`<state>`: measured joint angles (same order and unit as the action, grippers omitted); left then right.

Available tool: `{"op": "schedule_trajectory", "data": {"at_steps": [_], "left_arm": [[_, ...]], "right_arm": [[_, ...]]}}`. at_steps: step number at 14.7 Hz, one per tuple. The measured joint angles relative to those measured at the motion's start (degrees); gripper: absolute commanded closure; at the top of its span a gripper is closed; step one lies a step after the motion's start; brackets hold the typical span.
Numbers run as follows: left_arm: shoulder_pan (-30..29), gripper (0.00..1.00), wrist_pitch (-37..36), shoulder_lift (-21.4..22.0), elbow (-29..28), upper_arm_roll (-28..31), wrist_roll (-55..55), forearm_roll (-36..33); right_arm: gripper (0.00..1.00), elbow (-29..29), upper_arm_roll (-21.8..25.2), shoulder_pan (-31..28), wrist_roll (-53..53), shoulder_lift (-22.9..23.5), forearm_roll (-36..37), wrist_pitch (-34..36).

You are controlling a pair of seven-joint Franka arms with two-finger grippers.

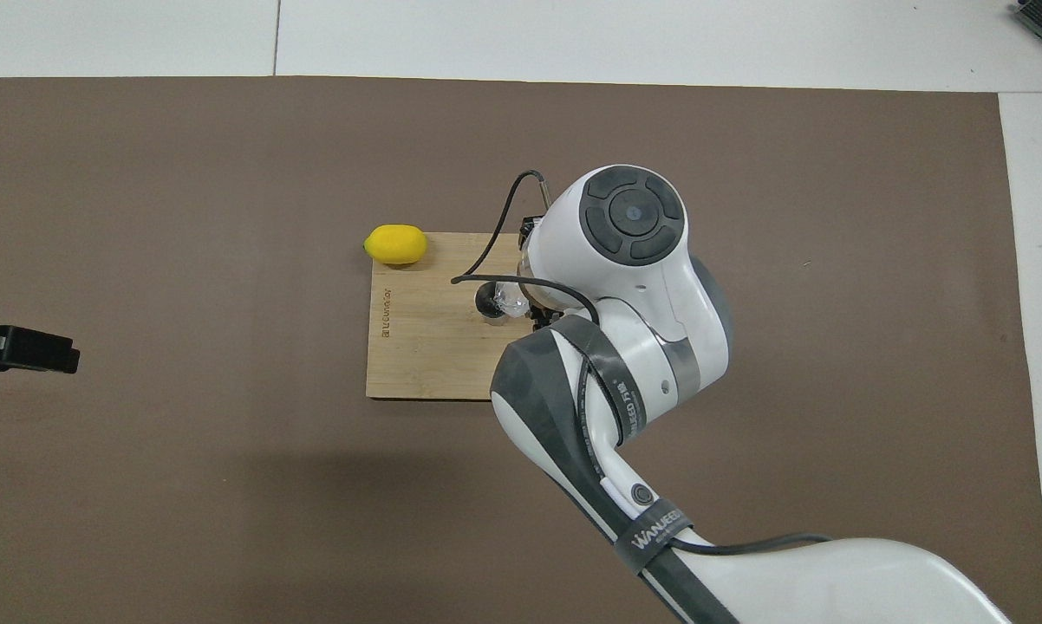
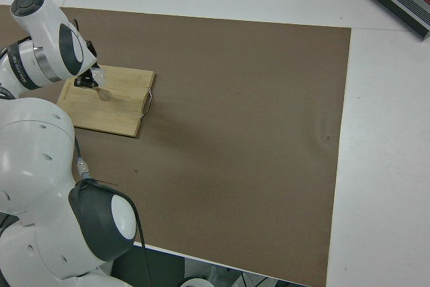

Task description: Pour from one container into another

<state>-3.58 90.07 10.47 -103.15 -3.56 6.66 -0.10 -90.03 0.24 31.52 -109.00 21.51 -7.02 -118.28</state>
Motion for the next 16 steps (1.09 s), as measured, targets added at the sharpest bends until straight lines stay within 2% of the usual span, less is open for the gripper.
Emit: {"op": "schedule_trajectory", "data": {"at_steps": [2,5,7,12,16], "left_arm": [[0.09,0.00,0.76,-1.98,0.90,-0.19,0.00,0.00],[0.73,0.00,0.21,-8.00,7.02,-0.28,-0.14,0.00],[1.38,0.00,0.44,-10.28,9.21,0.36,-0.77,0.00],[3.44,0.00,1.70,-12.60,9.89,1.67,-2.34,0.00],[3.44,0.00,1.23,-12.67,10.04,2.21,-2.41,0.00]], "right_arm": [[1.00,0.00,0.00,0.27,0.00,0.00,0.20,0.00],[1.00,0.00,0.03,0.30,-0.03,0.00,1.61,0.03],[1.00,0.00,0.07,0.30,-0.04,0.00,1.90,0.04],[1.00,0.04,0.04,0.40,-0.04,0.00,3.17,0.04],[1.00,0.10,0.03,0.41,-0.04,0.00,4.00,0.04]]}}
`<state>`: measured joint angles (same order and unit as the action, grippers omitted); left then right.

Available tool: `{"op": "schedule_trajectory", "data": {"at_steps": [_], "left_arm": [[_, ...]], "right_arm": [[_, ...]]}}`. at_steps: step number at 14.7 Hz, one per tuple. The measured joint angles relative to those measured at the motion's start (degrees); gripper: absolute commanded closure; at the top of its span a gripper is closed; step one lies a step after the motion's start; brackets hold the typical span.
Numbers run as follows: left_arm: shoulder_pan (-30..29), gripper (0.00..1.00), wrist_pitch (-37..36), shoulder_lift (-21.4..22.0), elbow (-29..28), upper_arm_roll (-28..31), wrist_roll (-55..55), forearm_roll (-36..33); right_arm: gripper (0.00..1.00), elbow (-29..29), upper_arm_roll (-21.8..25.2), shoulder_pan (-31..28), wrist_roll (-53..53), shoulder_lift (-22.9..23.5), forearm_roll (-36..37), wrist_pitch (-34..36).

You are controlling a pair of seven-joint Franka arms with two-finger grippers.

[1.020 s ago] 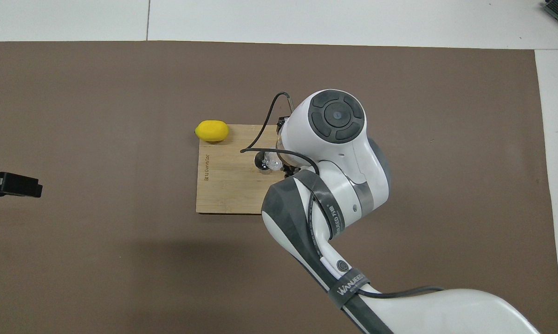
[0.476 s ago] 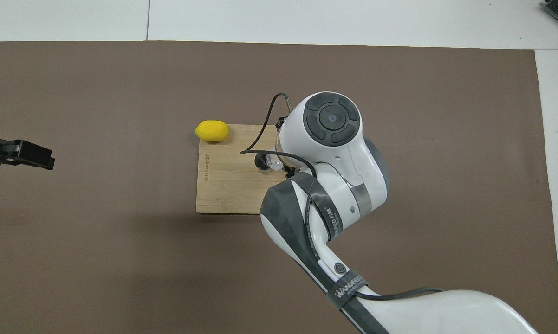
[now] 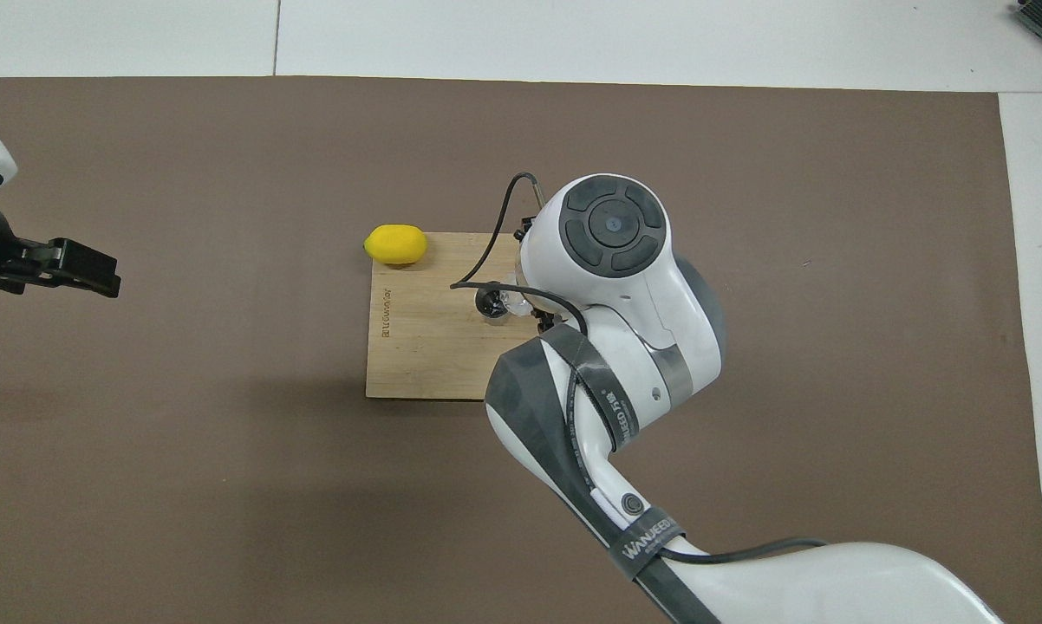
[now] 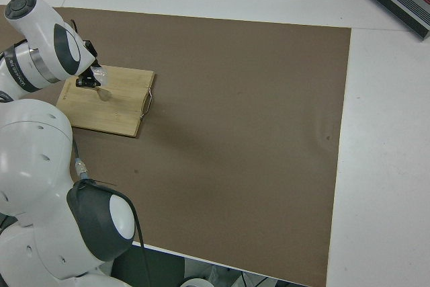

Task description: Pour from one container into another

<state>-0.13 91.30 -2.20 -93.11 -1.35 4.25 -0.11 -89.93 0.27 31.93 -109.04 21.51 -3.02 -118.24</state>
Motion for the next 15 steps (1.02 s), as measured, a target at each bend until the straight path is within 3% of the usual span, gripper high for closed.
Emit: {"op": "schedule_trajectory", "data": {"at_steps": [15], "left_arm": [[1.55,0.00,-1.40,0.29,0.93,1.05,-2.69,0.00]], "right_arm": [[1.00,0.59,-0.10,0.13,-0.12,0.23,-0.10,-1.58]]}}
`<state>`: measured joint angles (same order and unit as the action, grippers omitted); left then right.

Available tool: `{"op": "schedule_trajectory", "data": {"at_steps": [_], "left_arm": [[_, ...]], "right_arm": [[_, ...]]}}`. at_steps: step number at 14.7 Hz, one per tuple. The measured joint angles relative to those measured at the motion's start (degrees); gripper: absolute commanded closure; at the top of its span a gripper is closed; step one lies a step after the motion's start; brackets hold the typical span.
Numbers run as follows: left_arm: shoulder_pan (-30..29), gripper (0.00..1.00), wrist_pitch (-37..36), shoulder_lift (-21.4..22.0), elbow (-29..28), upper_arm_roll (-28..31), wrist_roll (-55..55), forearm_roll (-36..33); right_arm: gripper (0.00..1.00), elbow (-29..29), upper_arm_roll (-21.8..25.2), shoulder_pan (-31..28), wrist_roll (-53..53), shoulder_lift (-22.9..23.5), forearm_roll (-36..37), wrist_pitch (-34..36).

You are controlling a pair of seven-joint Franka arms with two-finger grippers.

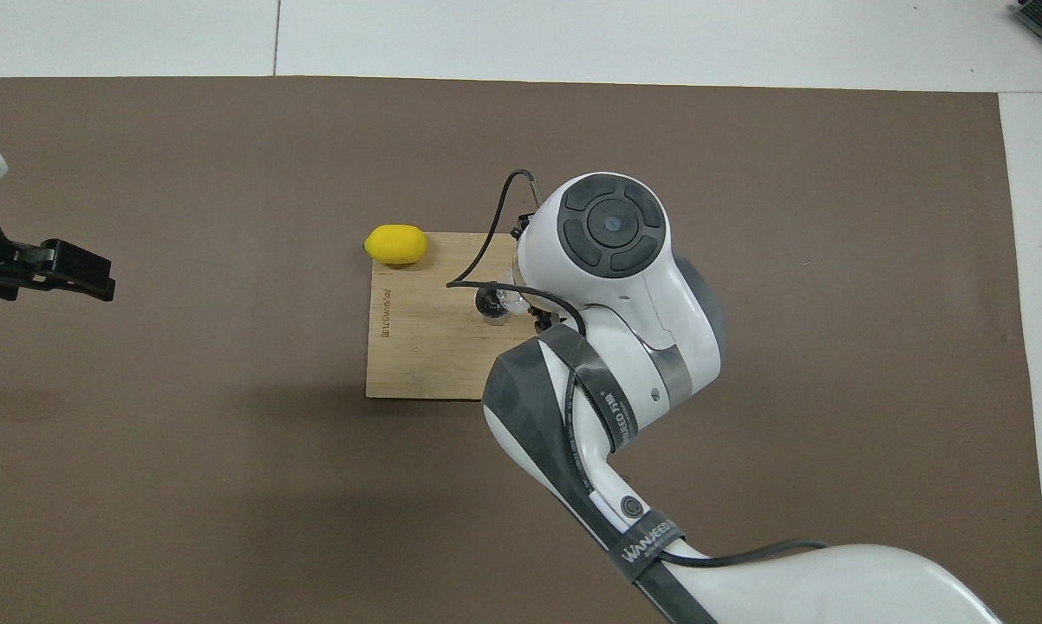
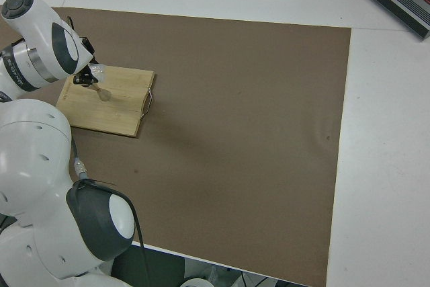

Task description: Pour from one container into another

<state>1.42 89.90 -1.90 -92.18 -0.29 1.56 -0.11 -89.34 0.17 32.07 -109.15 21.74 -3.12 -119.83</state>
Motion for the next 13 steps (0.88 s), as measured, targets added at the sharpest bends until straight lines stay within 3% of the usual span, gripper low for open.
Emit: {"op": "schedule_trajectory", "data": {"at_steps": [13], "left_arm": [[-0.01,0.00,-0.15,2.05,0.02,0.11,-0.27,0.00]], "right_arm": [[1.00,0.03,0.12,-0.94,-0.96,-0.48,-7.42,0.48]]}}
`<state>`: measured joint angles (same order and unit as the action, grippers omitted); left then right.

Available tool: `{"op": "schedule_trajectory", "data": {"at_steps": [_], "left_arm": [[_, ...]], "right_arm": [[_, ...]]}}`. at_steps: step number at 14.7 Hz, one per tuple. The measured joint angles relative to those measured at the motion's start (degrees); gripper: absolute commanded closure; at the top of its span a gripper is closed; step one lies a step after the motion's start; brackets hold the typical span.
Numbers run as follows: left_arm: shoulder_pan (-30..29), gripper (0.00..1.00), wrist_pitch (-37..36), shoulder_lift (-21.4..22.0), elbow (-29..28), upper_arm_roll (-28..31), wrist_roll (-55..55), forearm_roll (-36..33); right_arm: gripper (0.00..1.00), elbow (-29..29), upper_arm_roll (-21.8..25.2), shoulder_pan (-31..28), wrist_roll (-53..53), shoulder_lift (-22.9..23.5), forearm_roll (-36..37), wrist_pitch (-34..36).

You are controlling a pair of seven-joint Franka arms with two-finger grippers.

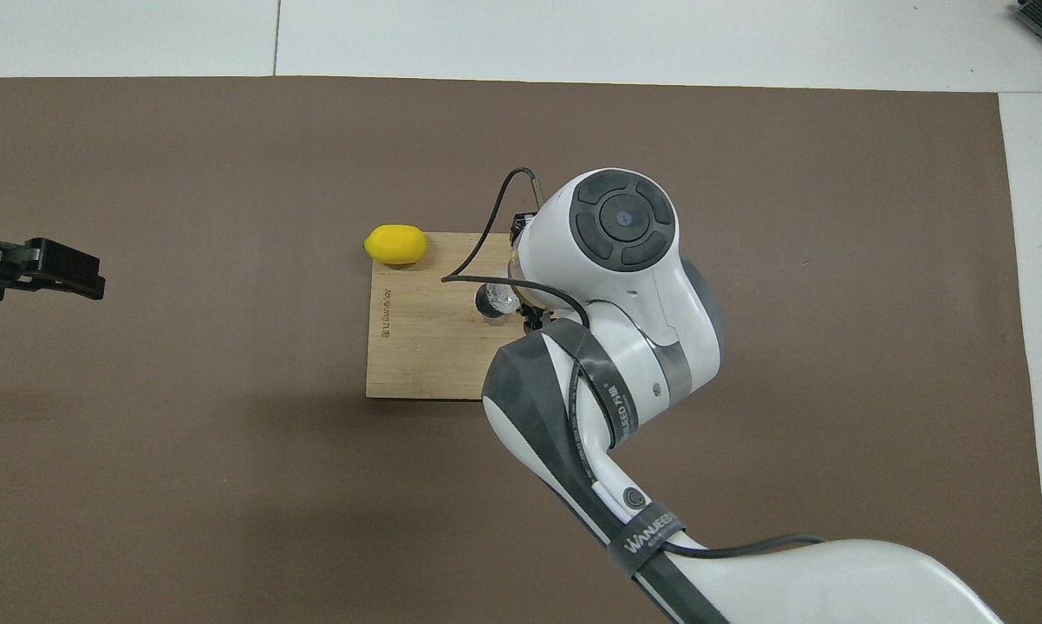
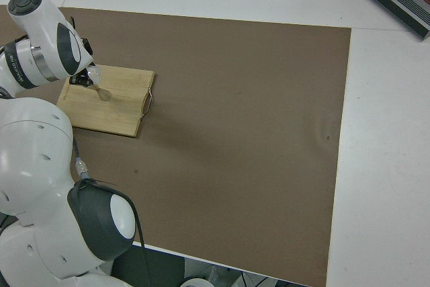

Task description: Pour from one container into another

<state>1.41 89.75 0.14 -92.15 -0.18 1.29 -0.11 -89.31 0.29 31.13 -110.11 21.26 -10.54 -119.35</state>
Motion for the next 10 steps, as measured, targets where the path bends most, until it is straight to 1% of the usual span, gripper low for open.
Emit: {"op": "schedule_trajectory", "data": {"at_steps": [4,7,10], "left_arm": [[0.00,0.00,0.00,0.02,0.00,0.00,-0.02,0.00],[0.00,0.00,-0.01,0.02,0.00,0.00,-0.02,0.00],[0.00,0.00,-0.01,0.02,0.00,0.00,-0.03,0.00]], "right_arm": [[1.00,0.04,-0.01,-2.37,0.10,-0.93,-3.15,1.34],[1.00,0.07,0.00,-5.01,1.69,-1.43,-8.88,1.41],[1.00,0.09,0.04,-8.77,5.04,-1.59,-16.37,1.49]]}}
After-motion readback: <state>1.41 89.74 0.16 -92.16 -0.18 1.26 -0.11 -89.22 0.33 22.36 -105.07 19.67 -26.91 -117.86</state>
